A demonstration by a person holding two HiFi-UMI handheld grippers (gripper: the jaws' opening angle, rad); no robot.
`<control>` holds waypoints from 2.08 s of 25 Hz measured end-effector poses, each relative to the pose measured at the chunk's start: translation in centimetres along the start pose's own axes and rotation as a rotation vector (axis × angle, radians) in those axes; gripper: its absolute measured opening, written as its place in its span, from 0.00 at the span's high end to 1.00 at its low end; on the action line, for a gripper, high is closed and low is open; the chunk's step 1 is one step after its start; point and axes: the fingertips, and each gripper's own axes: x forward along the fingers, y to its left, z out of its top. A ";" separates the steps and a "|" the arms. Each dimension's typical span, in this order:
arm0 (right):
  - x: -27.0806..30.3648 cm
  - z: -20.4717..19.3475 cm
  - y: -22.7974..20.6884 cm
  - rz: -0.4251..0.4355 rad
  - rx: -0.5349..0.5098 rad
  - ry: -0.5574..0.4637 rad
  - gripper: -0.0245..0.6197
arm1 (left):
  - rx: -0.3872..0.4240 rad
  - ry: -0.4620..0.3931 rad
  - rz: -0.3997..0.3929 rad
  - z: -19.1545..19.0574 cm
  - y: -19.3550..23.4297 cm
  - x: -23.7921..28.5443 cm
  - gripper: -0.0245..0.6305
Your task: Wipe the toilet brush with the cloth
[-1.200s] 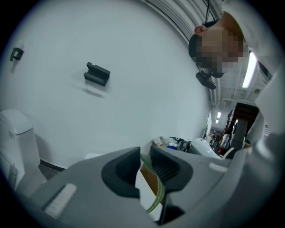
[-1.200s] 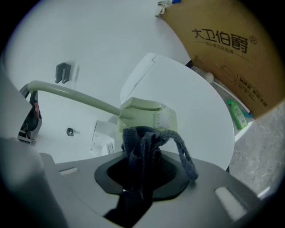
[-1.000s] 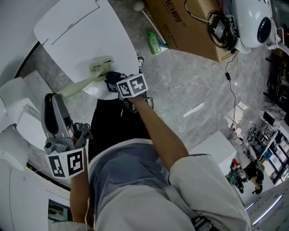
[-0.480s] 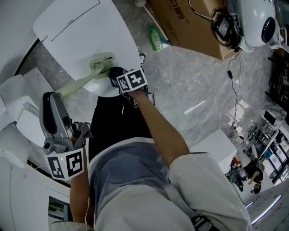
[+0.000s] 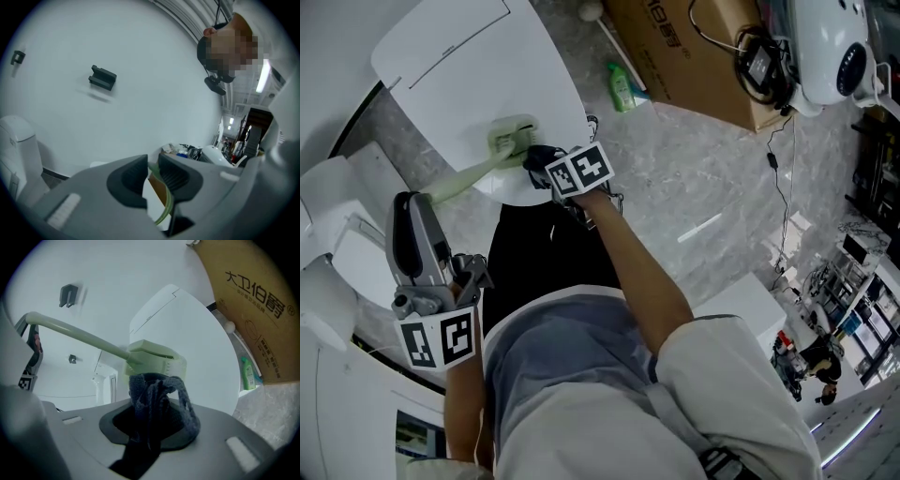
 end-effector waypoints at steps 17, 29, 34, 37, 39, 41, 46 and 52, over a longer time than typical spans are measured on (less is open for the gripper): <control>-1.9 6.4 -2.8 -0.017 0.163 -0.164 0.80 | -0.014 -0.013 0.027 0.1 0.2 0.2 0.96; -2.1 6.9 -1.5 0.018 0.148 -0.183 0.80 | -0.022 -0.018 0.048 0.0 0.3 0.2 0.96; -1.2 7.8 -0.6 -0.007 0.108 -0.178 0.80 | -0.023 -0.020 0.051 0.1 0.4 0.1 0.96; -0.4 7.8 -1.6 -0.133 0.022 -0.134 0.80 | -0.023 -0.021 0.052 0.1 0.5 0.1 0.96; -0.1 7.7 -2.3 -0.186 -0.001 -0.125 0.80 | -0.024 -0.021 0.052 0.0 0.5 0.1 0.96; 0.0 7.8 -2.4 -0.190 0.021 -0.139 0.80 | -0.025 -0.023 0.051 0.0 0.5 0.1 0.96; 0.0 7.8 -1.5 -0.126 0.090 -0.182 0.80 | -0.030 -0.032 0.049 0.0 0.7 0.0 0.96; -0.4 7.5 -0.1 -0.077 0.107 -0.189 0.80 | -0.034 -0.033 0.044 0.0 0.6 -0.2 0.96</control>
